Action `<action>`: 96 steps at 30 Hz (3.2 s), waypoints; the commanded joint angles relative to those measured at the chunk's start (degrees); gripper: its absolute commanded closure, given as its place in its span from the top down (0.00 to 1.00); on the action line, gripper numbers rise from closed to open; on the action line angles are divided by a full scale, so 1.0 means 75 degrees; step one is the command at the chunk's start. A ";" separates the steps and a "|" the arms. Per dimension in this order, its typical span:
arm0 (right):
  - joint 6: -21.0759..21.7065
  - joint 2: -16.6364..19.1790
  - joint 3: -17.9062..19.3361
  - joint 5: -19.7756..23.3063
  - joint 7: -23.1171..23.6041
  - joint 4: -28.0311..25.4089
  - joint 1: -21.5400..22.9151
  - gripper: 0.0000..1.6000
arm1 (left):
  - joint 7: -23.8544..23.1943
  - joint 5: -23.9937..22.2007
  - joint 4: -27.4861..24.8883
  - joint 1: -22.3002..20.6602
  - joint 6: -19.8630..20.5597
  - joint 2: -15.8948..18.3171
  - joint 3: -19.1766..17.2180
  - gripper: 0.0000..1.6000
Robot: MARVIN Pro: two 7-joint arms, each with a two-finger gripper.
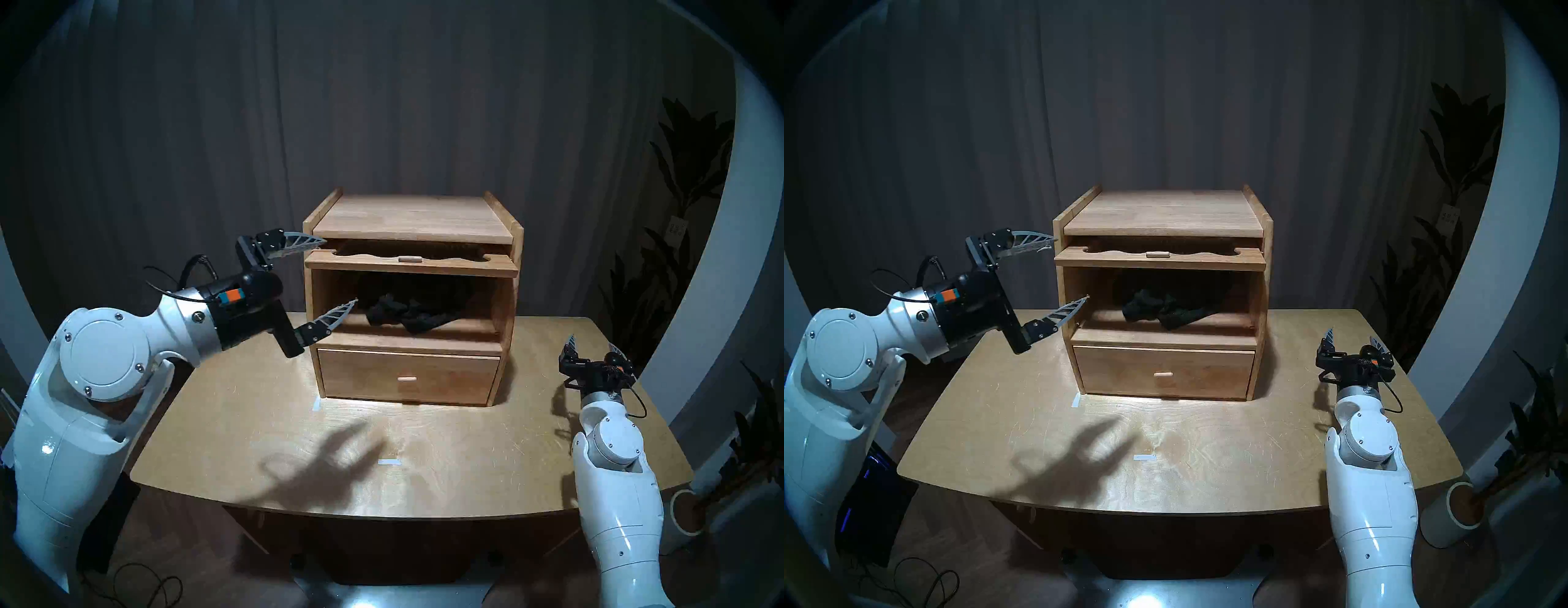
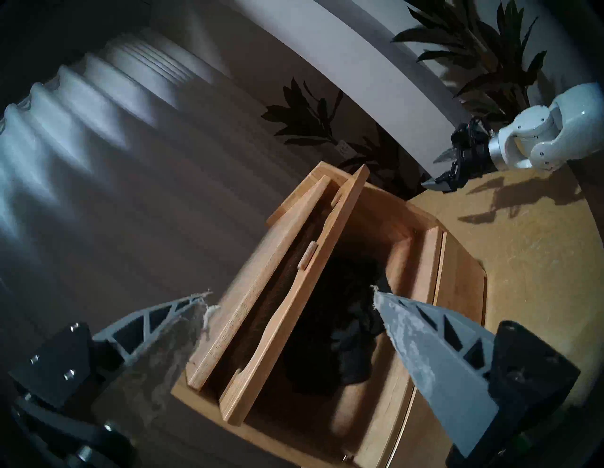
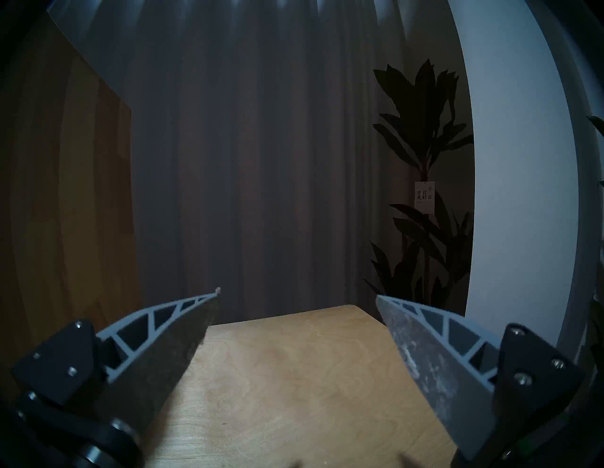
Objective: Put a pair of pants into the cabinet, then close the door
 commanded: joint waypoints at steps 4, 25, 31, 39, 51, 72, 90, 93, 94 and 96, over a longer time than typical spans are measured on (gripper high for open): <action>-0.0143 -0.0039 -0.0116 0.0128 0.0164 -0.0283 0.0023 1.00 | 0.0419 -0.0495 -0.0033 -0.1083 0.0577 -0.0921 0.1307 1.00; -0.0116 -0.0263 -0.0788 0.0341 0.0507 -0.0205 0.0071 1.00 | 0.1405 0.2039 0.0489 -0.1634 0.1298 -0.0494 0.2359 1.00; -0.0123 -0.0279 -0.0840 0.0385 0.0536 -0.0195 0.0046 1.00 | 0.1522 0.2867 0.0502 -0.1780 0.1455 -0.0352 0.2846 1.00; -0.0140 -0.0242 -0.0756 0.0457 0.0541 -0.0195 -0.0012 1.00 | 0.1730 0.4078 0.0433 -0.2189 0.1668 -0.0186 0.3338 1.00; -0.0151 -0.0316 -0.0648 0.0585 0.0591 -0.0184 -0.0162 1.00 | 0.2024 0.5855 0.0055 -0.2686 0.2082 -0.0098 0.4037 1.00; -0.0300 -0.0380 -0.0538 0.0736 0.0714 -0.0451 -0.0467 1.00 | 0.1998 0.8678 0.0173 -0.3371 0.2910 -0.0671 0.5832 1.00; -0.0451 -0.0460 -0.0574 0.0636 0.0765 -0.0906 -0.0790 1.00 | 0.0462 1.0494 0.1250 -0.4298 0.4173 -0.1424 0.6727 1.00; -0.0472 -0.0475 -0.0599 0.0573 0.0776 -0.0989 -0.0836 1.00 | 0.0161 1.0875 0.1380 -0.4432 0.4415 -0.1499 0.6831 1.00; -0.0476 -0.0480 -0.0604 0.0558 0.0775 -0.1004 -0.0847 1.00 | 0.0090 1.0966 0.1398 -0.4461 0.4474 -0.1519 0.6857 1.00; -0.0486 -0.0492 -0.0615 0.0512 0.0761 -0.1053 -0.0884 1.00 | -0.0161 1.1223 0.1464 -0.4524 0.4656 -0.1595 0.6944 1.00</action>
